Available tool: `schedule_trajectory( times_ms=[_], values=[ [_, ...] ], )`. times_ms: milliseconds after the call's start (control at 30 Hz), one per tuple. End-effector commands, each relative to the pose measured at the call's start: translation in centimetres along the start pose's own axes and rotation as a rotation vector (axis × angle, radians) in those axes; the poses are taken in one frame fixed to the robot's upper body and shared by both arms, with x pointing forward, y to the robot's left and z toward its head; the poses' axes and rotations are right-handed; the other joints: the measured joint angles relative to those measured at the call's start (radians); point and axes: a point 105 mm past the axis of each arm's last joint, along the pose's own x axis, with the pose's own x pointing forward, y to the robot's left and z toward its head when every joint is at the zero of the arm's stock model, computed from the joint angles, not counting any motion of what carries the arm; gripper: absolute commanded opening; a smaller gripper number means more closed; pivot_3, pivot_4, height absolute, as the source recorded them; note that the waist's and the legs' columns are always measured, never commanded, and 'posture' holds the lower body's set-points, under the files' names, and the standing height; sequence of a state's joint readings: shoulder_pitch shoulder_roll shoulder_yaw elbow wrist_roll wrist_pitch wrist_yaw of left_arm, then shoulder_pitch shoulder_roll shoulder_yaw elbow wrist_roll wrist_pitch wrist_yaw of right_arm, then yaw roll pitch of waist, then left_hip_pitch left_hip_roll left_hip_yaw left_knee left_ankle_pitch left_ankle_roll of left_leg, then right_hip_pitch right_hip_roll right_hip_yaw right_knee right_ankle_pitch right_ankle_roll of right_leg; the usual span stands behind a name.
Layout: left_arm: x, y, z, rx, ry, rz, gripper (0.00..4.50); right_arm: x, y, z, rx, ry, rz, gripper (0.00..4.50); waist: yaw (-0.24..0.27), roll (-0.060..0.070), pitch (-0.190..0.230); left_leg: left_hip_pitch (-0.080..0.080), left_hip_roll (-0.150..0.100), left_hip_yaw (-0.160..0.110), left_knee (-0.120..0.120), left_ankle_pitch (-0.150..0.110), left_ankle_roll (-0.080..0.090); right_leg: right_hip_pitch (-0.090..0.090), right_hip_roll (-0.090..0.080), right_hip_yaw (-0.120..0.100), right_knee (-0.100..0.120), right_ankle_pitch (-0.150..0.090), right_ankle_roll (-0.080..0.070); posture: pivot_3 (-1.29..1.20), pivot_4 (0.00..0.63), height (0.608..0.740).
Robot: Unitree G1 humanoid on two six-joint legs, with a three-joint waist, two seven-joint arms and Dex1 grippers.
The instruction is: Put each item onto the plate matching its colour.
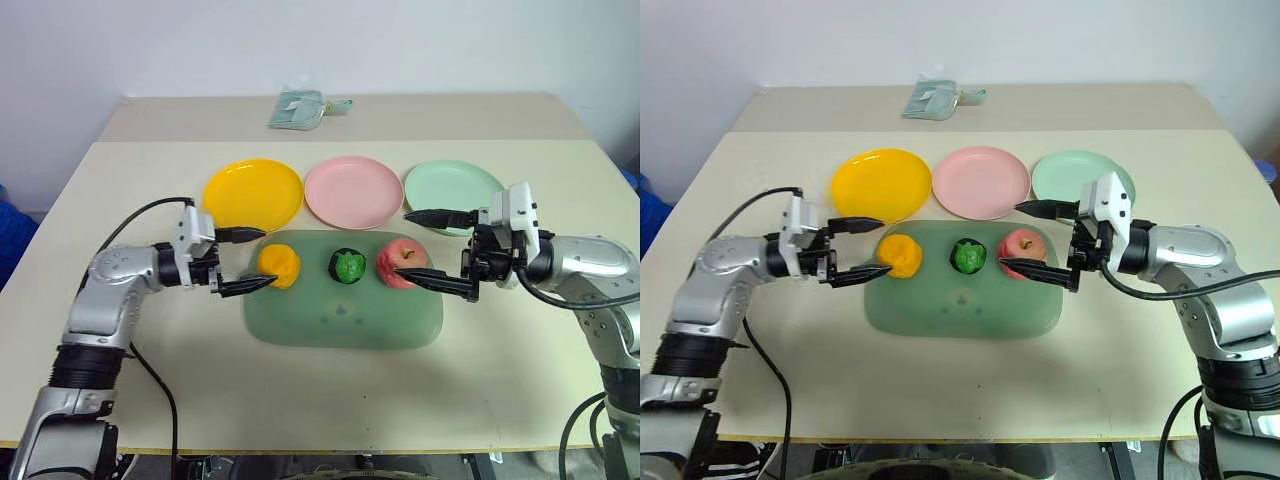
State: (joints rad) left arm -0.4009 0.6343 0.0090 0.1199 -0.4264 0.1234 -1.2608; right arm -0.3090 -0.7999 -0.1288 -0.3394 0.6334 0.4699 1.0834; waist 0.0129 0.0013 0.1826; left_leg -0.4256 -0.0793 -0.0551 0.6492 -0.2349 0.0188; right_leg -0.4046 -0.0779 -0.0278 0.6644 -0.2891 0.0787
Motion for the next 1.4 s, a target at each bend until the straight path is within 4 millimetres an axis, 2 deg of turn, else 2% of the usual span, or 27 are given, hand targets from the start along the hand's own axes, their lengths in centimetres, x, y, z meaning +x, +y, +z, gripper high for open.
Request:
schedule_trajectory(
  times_ms=[33,200,400,467,533,567,700,833,933,1033,1133,1267,1300,1333,1400],
  values=[
    [0.7,0.7,0.3,0.069,-0.012,0.026,4.50,-0.2,0.2,1.0,-0.052,-0.021,-0.013,4.45,0.000,0.000,0.000,0.000,0.000,0.000,0.000,0.000,0.000,0.000,0.000,0.000,0.000,0.000,0.000,0.00,0.150,0.738],
    [1.7,0.7,-2.4,0.081,0.086,0.008,4.50,-0.7,0.1,0.8,-0.050,0.005,-0.041,4.45,0.000,0.000,0.000,0.000,0.000,0.000,0.000,0.000,0.000,0.000,0.000,0.000,0.000,0.000,0.000,0.00,0.150,0.738],
    [2.7,0.1,-3.9,0.044,0.096,-0.042,4.50,-0.9,-0.1,0.9,-0.062,0.014,-0.065,4.45,0.000,0.000,0.000,0.000,0.000,0.000,0.000,0.000,0.000,0.000,0.000,0.000,0.000,0.000,0.000,0.00,0.150,0.738],
    [2.8,0.2,-4.3,0.025,0.109,-0.045,3.96,-0.9,-0.1,1.0,-0.066,0.014,-0.070,4.50,0.000,0.000,0.000,0.000,0.000,0.000,0.001,0.000,0.000,0.000,0.000,0.000,0.000,0.000,0.000,0.00,0.150,0.738],
    [3.0,0.7,-3.9,0.052,0.086,-0.021,3.27,-0.8,-0.1,1.0,-0.066,0.015,-0.072,4.50,0.000,0.000,0.000,0.000,0.000,0.000,0.001,0.000,0.000,0.001,0.000,0.000,0.000,0.000,0.000,0.00,0.150,0.738],
    [3.0,1.0,-3.5,0.062,0.071,-0.004,3.16,-0.8,-0.1,1.0,-0.065,0.015,-0.073,4.50,0.000,0.000,0.000,0.000,0.000,0.000,0.001,0.000,0.000,0.001,0.000,0.000,0.000,0.000,0.000,0.00,0.150,0.738],
    [2.1,3.4,-1.2,0.080,-0.017,0.124,3.16,-0.6,-0.5,1.2,-0.073,0.001,-0.086,4.50,0.000,-0.001,0.000,0.000,0.000,0.000,0.001,0.000,0.000,0.000,0.000,-0.001,0.000,0.000,0.000,0.00,0.150,0.738],
    [0.2,8.1,1.8,0.112,-0.118,0.416,3.16,0.1,-1.8,2.0,-0.100,-0.057,-0.146,4.50,-0.001,-0.001,0.000,0.000,0.000,0.000,0.002,0.000,0.000,0.000,0.000,-0.001,0.001,0.000,0.000,0.00,0.150,0.738],
    [-1.0,11.1,2.4,0.115,-0.117,0.605,3.16,0.6,-4.3,2.5,-0.125,-0.096,-0.274,4.50,-0.002,-0.001,0.000,0.000,0.000,0.000,0.002,0.000,0.000,0.000,0.001,-0.001,0.002,0.000,0.001,0.00,0.150,0.738],
    [-2.0,13.6,1.9,0.040,-0.121,0.780,3.16,1.8,-5.2,2.2,-0.141,-0.105,-0.312,4.50,0.000,-0.001,0.000,0.000,-0.001,0.000,0.002,0.002,-0.003,0.000,0.001,-0.001,0.002,0.000,0.001,0.00,0.150,0.738],
    [-1.8,14.6,1.0,-0.064,-0.130,0.835,3.16,2.6,-5.6,2.1,-0.142,-0.111,-0.329,4.50,0.001,-0.002,0.000,-0.001,-0.001,0.000,0.002,0.004,-0.006,-0.001,0.001,-0.001,0.002,0.001,0.001,0.00,0.150,0.738],
    [-0.7,14.9,0.0,-0.062,-0.083,0.860,3.16,3.3,-5.0,2.1,-0.151,-0.117,-0.310,4.50,0.001,-0.002,0.000,-0.002,-0.002,0.000,0.003,0.004,-0.005,-0.001,0.001,-0.001,0.002,0.001,0.002,0.00,0.150,0.738],
    [-0.6,14.9,0.2,-0.059,-0.094,0.852,4.21,3.3,-4.8,2.1,-0.152,-0.116,-0.305,4.50,0.000,-0.002,0.000,-0.002,-0.002,0.000,0.003,0.004,-0.005,-0.001,0.001,-0.001,0.002,0.001,0.002,0.00,0.150,0.738],
    [-0.5,14.9,0.3,-0.057,-0.104,0.845,4.46,3.3,-4.7,2.0,-0.153,-0.115,-0.303,4.50,-0.001,-0.002,0.000,-0.002,-0.002,0.000,0.003,0.004,-0.005,-0.001,0.001,-0.001,0.002,0.001,0.002,0.00,0.150,0.738],
    [-0.3,14.8,0.7,-0.046,-0.107,0.813,4.46,3.4,-4.3,2.1,-0.155,-0.115,-0.292,4.50,-0.001,-0.002,0.000,-0.002,-0.002,0.000,0.003,0.004,-0.005,-0.001,0.001,-0.001,0.002,0.001,0.002,0.00,0.150,0.738]
  ],
)
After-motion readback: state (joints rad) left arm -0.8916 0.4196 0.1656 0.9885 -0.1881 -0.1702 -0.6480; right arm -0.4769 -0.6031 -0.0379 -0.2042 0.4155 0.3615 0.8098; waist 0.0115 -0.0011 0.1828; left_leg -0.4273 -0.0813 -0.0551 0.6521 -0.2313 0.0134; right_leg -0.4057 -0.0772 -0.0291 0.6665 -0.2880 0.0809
